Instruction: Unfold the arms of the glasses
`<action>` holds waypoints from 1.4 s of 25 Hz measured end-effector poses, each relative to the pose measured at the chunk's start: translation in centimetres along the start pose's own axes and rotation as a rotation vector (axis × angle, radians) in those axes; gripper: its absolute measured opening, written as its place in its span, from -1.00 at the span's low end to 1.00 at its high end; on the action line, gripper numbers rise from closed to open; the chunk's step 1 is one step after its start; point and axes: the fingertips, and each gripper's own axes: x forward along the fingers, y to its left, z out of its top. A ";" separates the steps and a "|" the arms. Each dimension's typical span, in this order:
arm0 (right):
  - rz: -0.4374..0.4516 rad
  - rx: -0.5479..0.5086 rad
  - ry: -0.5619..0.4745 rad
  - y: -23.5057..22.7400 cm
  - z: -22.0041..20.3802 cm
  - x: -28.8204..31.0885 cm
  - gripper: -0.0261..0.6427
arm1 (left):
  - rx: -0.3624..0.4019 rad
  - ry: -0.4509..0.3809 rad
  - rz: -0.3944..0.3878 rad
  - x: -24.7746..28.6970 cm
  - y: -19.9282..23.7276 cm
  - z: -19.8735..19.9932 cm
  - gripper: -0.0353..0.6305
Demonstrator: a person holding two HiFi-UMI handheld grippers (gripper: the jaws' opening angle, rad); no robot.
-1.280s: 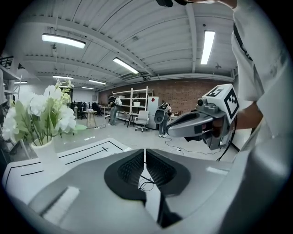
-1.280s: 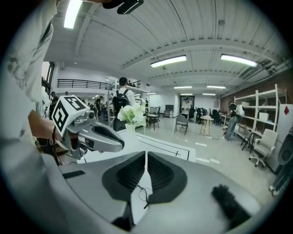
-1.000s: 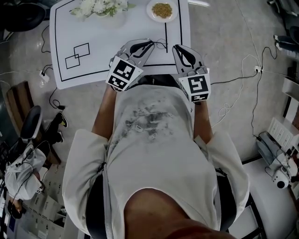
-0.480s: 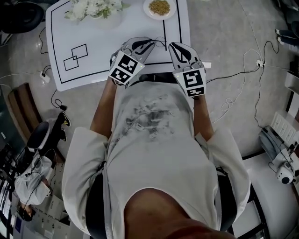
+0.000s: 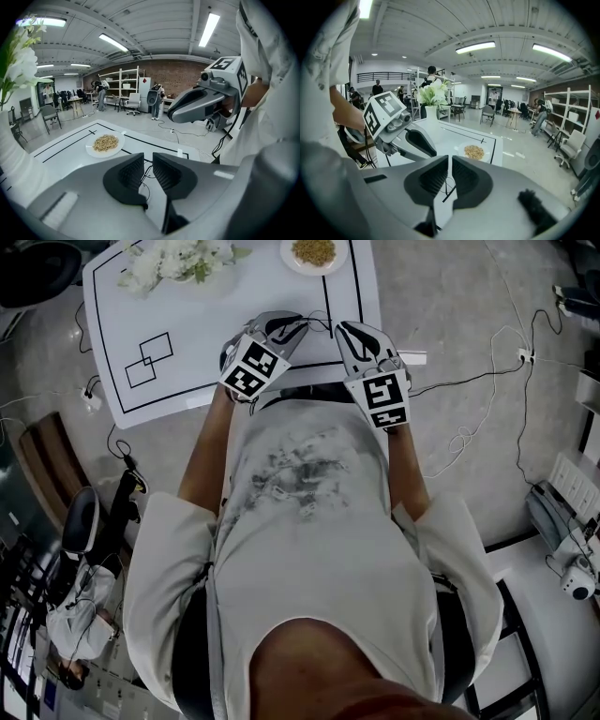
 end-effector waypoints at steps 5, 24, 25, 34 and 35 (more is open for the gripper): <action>0.013 -0.005 0.025 0.2 -0.8 0.8 -0.76 | 0.023 0.030 -0.023 0.9 0.1 -0.7 -0.68; 0.080 -0.021 0.104 0.9 -3.4 3.0 -0.66 | 0.113 0.140 -0.087 3.8 0.0 -3.1 -0.55; 0.081 -0.021 0.106 0.9 -3.5 3.0 -0.65 | 0.115 0.144 -0.090 4.0 0.0 -3.2 -0.55; 0.088 -0.025 0.128 0.5 -4.4 3.2 -0.59 | 0.144 0.186 -0.120 5.2 -0.2 -3.9 -0.49; 0.088 -0.028 0.133 0.5 -4.5 3.2 -0.58 | 0.146 0.191 -0.123 5.3 -0.2 -4.0 -0.49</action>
